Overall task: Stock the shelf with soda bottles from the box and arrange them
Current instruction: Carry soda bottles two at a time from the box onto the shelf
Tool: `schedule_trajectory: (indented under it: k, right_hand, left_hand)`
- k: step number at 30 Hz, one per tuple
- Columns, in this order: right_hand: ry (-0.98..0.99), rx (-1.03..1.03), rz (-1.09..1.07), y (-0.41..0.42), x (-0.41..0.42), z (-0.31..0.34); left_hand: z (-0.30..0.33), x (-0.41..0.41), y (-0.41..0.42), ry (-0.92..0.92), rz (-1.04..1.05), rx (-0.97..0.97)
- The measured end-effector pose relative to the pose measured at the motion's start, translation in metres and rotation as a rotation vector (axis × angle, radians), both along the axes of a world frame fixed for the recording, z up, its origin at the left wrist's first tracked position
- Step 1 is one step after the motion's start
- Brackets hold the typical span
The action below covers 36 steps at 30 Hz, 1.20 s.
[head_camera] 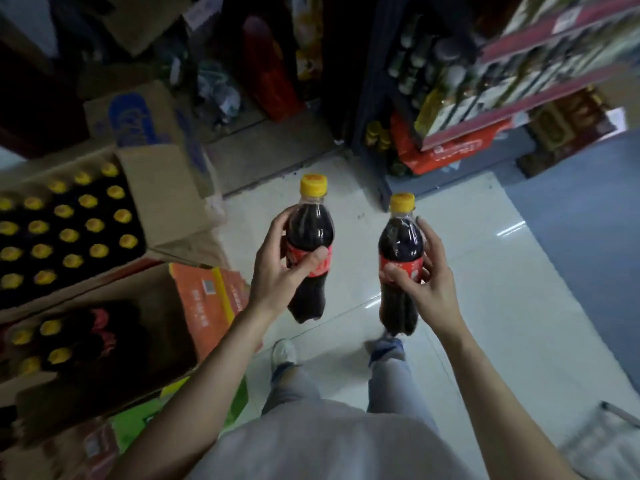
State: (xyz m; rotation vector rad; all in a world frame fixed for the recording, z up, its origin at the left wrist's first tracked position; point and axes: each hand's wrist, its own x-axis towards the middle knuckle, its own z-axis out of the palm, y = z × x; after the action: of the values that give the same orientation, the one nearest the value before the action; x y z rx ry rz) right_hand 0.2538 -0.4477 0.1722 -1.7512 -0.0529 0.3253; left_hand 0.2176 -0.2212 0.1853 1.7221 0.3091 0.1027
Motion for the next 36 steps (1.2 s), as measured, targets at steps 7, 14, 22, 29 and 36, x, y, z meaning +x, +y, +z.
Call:
schedule_trajectory:
  k: [7,14,22,29,36]
  right_hand:
    - [-0.021,0.035,-0.056,-0.158,0.067,0.036]
    - [-0.066,0.101,-0.177,-0.273,0.163,0.059]
    - [-0.131,0.146,-0.196,-0.387,0.324,0.078]
    - [-0.3,0.164,-0.134,-0.452,0.463,0.154]
    - [-0.464,0.245,-0.03,-0.508,0.603,0.228]
  left_hand:
    - [0.016,0.079,-0.163,0.049,-0.052,-0.171]
    - [0.046,0.185,-0.28,-0.027,-0.076,-0.171]
    - [0.081,0.335,-0.391,-0.23,-0.047,-0.033]
    - [0.153,0.46,-0.469,-0.482,0.037,0.093]
    - [0.221,0.574,-0.533,-0.588,0.087,0.205]
